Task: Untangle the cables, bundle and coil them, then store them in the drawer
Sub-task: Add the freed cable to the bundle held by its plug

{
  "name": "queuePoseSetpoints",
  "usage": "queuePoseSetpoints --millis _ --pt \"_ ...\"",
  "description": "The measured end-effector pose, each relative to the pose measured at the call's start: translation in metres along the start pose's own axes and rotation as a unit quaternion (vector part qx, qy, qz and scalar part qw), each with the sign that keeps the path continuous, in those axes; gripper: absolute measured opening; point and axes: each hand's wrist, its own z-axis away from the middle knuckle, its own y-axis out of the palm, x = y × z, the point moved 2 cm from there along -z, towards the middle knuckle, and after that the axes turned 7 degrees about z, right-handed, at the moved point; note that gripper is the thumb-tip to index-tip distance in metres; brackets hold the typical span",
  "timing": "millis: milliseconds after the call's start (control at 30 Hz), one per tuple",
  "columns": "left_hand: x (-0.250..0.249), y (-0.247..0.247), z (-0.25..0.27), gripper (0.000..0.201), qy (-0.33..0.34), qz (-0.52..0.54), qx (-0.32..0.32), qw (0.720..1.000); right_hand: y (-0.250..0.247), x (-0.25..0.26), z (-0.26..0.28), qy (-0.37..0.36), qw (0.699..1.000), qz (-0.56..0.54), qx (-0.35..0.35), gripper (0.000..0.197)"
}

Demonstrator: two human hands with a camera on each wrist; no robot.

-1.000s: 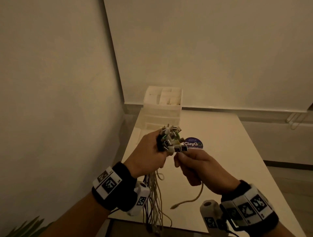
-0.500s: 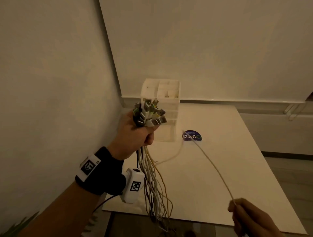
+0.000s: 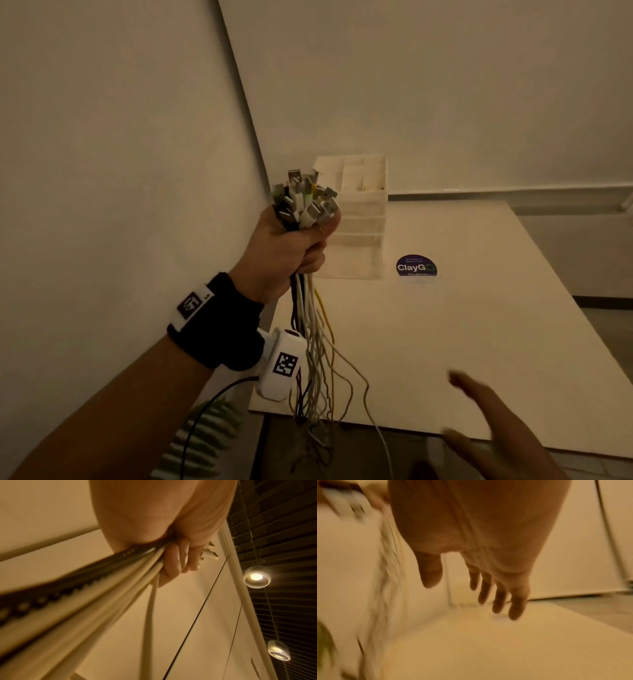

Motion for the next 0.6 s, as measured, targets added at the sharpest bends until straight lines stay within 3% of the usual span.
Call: queuePoseSetpoints --millis 33,133,200,267,367,600 --pt "0.0 0.005 0.002 0.021 0.004 -0.01 0.007 1.0 0.017 0.03 -0.018 -0.025 0.998 -0.032 0.058 0.08" --pt "-0.001 0.016 0.011 0.009 0.002 -0.02 0.016 1.0 0.056 0.094 -0.081 -0.083 0.986 -0.069 0.125 0.092" --pt "-0.003 0.02 0.019 0.012 -0.006 -0.023 0.007 1.0 0.081 0.136 -0.113 -0.096 0.974 -0.131 0.159 0.068" --pt "-0.009 0.021 0.026 0.013 0.004 -0.032 -0.007 0.999 0.103 0.153 -0.122 -0.088 0.967 -0.18 0.158 0.022" --pt "-0.024 0.008 0.031 0.018 0.008 -0.021 -0.043 0.999 0.129 0.142 -0.108 -0.054 0.962 -0.231 0.133 0.034" --pt "-0.024 -0.025 0.037 0.031 0.017 0.024 -0.132 0.991 0.156 0.104 -0.095 -0.002 0.972 -0.175 0.154 0.043"
